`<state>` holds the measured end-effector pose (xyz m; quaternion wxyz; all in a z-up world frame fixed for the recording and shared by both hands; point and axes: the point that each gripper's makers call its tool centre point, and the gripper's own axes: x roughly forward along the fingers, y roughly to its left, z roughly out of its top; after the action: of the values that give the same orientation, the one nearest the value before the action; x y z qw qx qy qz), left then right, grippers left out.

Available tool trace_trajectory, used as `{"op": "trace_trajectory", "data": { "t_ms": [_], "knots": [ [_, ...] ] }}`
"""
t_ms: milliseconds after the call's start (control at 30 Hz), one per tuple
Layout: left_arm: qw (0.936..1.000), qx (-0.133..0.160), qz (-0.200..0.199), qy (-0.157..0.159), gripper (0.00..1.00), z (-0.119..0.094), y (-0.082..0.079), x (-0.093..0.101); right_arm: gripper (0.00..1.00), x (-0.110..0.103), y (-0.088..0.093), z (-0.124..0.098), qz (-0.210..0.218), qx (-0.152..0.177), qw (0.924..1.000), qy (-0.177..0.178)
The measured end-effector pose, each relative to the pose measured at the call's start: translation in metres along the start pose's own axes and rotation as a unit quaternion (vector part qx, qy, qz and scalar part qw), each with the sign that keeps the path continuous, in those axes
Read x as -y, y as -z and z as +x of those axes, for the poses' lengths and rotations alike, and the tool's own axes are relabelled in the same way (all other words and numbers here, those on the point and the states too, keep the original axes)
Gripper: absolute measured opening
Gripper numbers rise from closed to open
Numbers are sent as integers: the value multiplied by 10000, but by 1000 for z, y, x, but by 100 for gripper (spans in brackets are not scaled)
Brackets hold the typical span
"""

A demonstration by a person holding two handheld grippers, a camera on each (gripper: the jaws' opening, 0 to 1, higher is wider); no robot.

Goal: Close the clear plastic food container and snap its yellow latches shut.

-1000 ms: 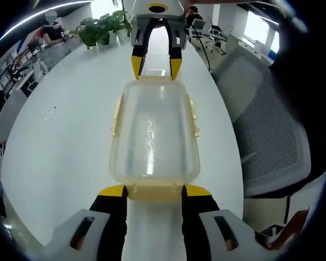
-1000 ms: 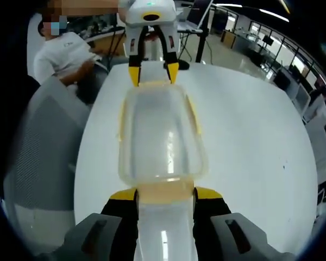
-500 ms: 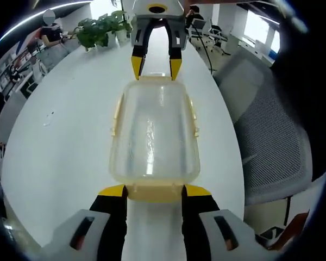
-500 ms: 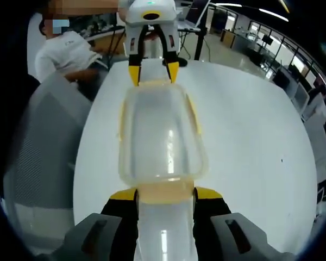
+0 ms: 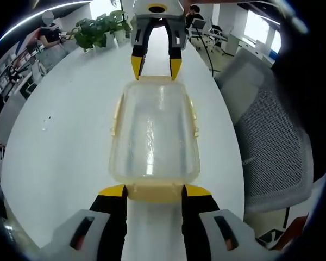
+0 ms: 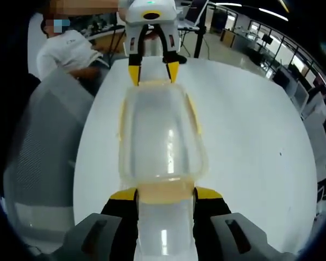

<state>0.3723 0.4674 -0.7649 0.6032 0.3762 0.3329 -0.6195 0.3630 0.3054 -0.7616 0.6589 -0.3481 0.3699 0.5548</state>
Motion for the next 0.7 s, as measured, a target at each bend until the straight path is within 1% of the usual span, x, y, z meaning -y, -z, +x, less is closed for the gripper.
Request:
{"op": "trace_trajectory", "data": {
  "t_ms": [300, 567, 700],
  "knots": [
    [10000, -53, 26, 11, 38, 8, -12, -1, 38, 2, 13, -6, 29, -7, 10000, -7],
    [10000, -10, 24, 27, 38, 19, -33, 1, 38, 1, 33, -17, 69, -38, 10000, 9],
    [10000, -35, 55, 58, 38, 24, -40, 2, 38, -1, 41, -21, 82, -56, 9999, 12]
  ]
}}
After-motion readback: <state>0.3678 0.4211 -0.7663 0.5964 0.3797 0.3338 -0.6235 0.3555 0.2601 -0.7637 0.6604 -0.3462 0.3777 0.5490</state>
